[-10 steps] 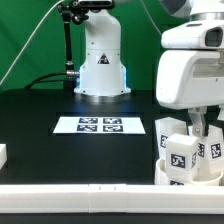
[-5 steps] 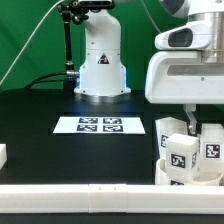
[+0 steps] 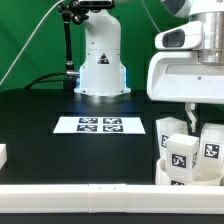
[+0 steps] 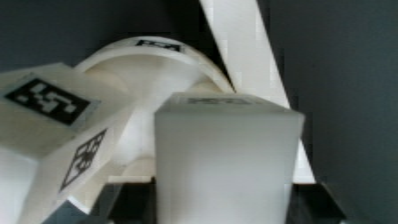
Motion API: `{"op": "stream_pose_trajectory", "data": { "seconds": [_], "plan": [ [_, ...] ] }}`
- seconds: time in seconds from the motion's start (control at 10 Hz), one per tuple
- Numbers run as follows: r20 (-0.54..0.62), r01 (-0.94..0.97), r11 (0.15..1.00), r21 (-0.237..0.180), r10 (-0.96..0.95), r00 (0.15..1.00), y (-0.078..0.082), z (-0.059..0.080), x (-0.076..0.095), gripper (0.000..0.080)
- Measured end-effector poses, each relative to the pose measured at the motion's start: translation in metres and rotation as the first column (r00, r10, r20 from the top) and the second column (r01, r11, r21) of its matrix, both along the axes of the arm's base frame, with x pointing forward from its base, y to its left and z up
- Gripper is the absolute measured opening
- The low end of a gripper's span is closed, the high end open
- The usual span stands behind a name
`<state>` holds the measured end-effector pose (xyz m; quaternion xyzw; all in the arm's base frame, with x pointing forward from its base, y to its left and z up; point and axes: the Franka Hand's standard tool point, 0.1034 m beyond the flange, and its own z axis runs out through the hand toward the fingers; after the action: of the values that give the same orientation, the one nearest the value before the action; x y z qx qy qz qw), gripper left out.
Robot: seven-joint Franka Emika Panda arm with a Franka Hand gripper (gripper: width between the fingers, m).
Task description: Assemble stool
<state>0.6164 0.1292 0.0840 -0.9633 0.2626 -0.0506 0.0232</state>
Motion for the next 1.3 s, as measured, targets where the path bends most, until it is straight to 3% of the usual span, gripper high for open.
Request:
{"op": "stream_pose_trajectory", "data": {
  "seconds": [0.3,0.6,1.0,1.3],
  "plan": [
    [-0.010,0.215,0.976,0.039,-0.215,0.977,-0.0001,-0.0001,0.0000,0.0344],
    [-0.038,0.510,0.851,0.123,-0.510,0.859,-0.0011,-0.0010,0.0015,0.0343],
    [-0.128,0.792,0.582,0.184,-0.785,0.607,0.0000,-0.0011,0.0017,0.0343],
    [-0.189,0.904,0.386,0.185,-0.888,0.419,0.0002,-0.0014,0.0015,0.0343]
  ]
}}
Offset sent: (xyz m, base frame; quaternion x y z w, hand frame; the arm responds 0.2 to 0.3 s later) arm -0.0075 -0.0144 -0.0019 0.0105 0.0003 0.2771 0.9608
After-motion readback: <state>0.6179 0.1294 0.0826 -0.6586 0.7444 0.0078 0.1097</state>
